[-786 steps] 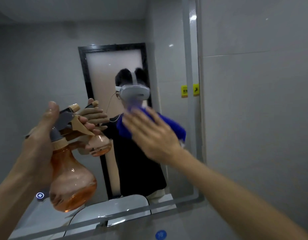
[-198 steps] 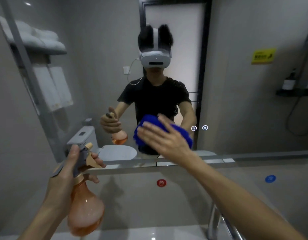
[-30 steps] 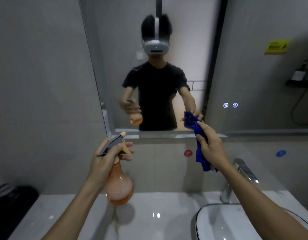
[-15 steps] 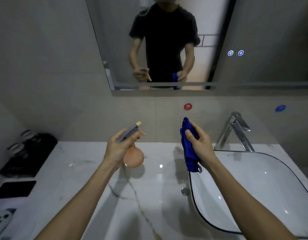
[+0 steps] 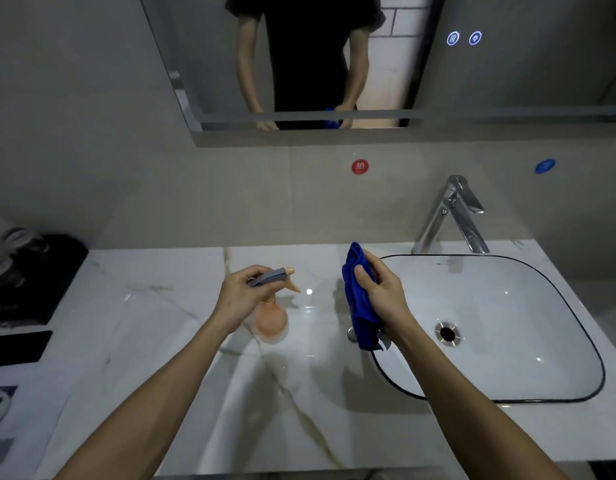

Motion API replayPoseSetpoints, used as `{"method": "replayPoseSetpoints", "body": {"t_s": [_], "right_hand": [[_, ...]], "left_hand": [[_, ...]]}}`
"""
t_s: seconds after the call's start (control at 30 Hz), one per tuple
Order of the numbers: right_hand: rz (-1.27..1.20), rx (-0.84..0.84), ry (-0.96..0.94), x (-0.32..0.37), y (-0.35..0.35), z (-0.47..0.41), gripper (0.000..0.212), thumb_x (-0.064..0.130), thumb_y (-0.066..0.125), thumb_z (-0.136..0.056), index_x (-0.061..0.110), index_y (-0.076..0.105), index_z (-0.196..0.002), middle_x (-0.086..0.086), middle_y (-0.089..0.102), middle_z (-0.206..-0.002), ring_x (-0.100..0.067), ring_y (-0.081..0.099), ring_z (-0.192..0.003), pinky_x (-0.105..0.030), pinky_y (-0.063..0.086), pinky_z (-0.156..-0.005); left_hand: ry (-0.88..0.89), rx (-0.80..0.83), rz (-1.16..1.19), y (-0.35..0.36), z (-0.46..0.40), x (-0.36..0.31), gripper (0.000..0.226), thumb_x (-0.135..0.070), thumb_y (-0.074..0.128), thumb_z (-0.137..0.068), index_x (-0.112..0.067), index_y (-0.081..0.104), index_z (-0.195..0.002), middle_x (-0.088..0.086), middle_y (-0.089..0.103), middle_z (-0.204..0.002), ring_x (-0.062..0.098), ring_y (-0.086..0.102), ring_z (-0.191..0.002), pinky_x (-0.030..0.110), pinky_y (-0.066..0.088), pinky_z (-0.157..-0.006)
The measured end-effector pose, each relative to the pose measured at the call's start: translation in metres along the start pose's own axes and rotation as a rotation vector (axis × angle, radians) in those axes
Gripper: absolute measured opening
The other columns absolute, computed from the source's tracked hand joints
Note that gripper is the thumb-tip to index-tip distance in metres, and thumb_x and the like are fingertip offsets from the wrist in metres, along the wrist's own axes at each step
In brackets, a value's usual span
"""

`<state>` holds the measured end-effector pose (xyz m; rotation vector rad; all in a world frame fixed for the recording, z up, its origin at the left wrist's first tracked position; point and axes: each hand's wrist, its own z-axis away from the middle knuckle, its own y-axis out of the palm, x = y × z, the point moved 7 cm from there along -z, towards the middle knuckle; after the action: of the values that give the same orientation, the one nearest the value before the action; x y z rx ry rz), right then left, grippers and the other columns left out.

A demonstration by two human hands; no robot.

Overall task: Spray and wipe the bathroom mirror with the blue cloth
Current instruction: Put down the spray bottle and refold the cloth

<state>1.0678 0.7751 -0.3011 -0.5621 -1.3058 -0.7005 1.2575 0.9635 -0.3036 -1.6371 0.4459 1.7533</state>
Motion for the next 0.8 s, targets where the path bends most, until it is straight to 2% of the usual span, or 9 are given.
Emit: {"method": "replayPoseSetpoints", "body": {"t_s": [0.13, 0.27, 0.4, 0.5, 0.53, 0.67, 0.8], "right_hand": [[-0.003, 0.008, 0.037, -0.011, -0.001, 0.001, 0.039, 0.021, 0.057, -0.101, 0.026, 0.055, -0.14, 0.002, 0.07, -0.12, -0.021, 0.069, -0.1, -0.028, 0.059, -0.074], [-0.03, 0.0, 0.079, -0.019, -0.005, -0.001, 0.039, 0.021, 0.057, -0.101, 0.025, 0.055, -0.14, 0.001, 0.071, -0.118, -0.024, 0.069, -0.102, -0.032, 0.059, -0.076], [-0.07, -0.024, 0.124, -0.023, -0.009, -0.001, 0.036, 0.021, 0.057, -0.102, 0.026, 0.056, -0.137, -0.001, 0.072, -0.116, -0.019, 0.071, -0.091, -0.03, 0.059, -0.07], [-0.09, -0.03, 0.126, -0.023, -0.011, 0.0, 0.033, 0.02, 0.056, -0.102, 0.027, 0.058, -0.134, -0.001, 0.073, -0.112, -0.017, 0.071, -0.085, -0.031, 0.059, -0.07], [-0.094, -0.032, 0.127, -0.023, -0.012, 0.0, 0.032, 0.02, 0.056, -0.102, 0.027, 0.058, -0.133, 0.0, 0.073, -0.11, -0.016, 0.071, -0.085, -0.031, 0.059, -0.07], [-0.116, -0.035, 0.127, -0.022, -0.014, 0.003, 0.03, 0.018, 0.055, -0.102, 0.026, 0.059, -0.131, -0.001, 0.074, -0.11, -0.017, 0.073, -0.085, -0.032, 0.059, -0.071], [-0.133, -0.026, 0.131, -0.021, -0.016, 0.009, 0.03, 0.018, 0.054, -0.103, 0.025, 0.06, -0.131, -0.004, 0.074, -0.11, -0.017, 0.071, -0.085, -0.031, 0.058, -0.07]], "left_hand": [[-0.002, 0.011, -0.043, 0.013, -0.009, 0.013, 0.013, -0.013, 0.082, -0.075, -0.015, 0.074, -0.085, 0.011, 0.073, -0.081, 0.018, 0.068, -0.073, 0.029, 0.054, -0.073], [0.006, 0.082, -0.103, 0.03, -0.025, 0.021, 0.014, -0.011, 0.077, -0.078, -0.022, 0.073, -0.085, 0.004, 0.074, -0.082, 0.022, 0.069, -0.081, 0.034, 0.052, -0.08], [-0.028, 0.088, -0.155, 0.039, -0.04, 0.028, 0.016, -0.008, 0.074, -0.081, -0.024, 0.073, -0.086, 0.003, 0.074, -0.085, 0.012, 0.067, -0.079, 0.023, 0.05, -0.075], [-0.072, 0.095, -0.178, 0.042, -0.049, 0.04, 0.015, -0.008, 0.075, -0.079, -0.02, 0.073, -0.088, 0.004, 0.074, -0.086, 0.022, 0.068, -0.084, 0.033, 0.052, -0.079], [-0.083, 0.097, -0.182, 0.042, -0.051, 0.043, 0.015, -0.007, 0.075, -0.079, -0.019, 0.073, -0.088, 0.005, 0.074, -0.087, 0.023, 0.068, -0.083, 0.031, 0.052, -0.078], [-0.098, 0.099, -0.215, 0.046, -0.053, 0.052, 0.016, -0.002, 0.074, -0.08, -0.013, 0.073, -0.092, 0.006, 0.072, -0.094, 0.017, 0.064, -0.081, 0.009, 0.047, -0.064], [-0.108, 0.078, -0.204, 0.047, -0.054, 0.057, 0.019, -0.004, 0.072, -0.082, -0.021, 0.072, -0.09, 0.005, 0.071, -0.095, 0.016, 0.064, -0.082, 0.008, 0.046, -0.063]]}}
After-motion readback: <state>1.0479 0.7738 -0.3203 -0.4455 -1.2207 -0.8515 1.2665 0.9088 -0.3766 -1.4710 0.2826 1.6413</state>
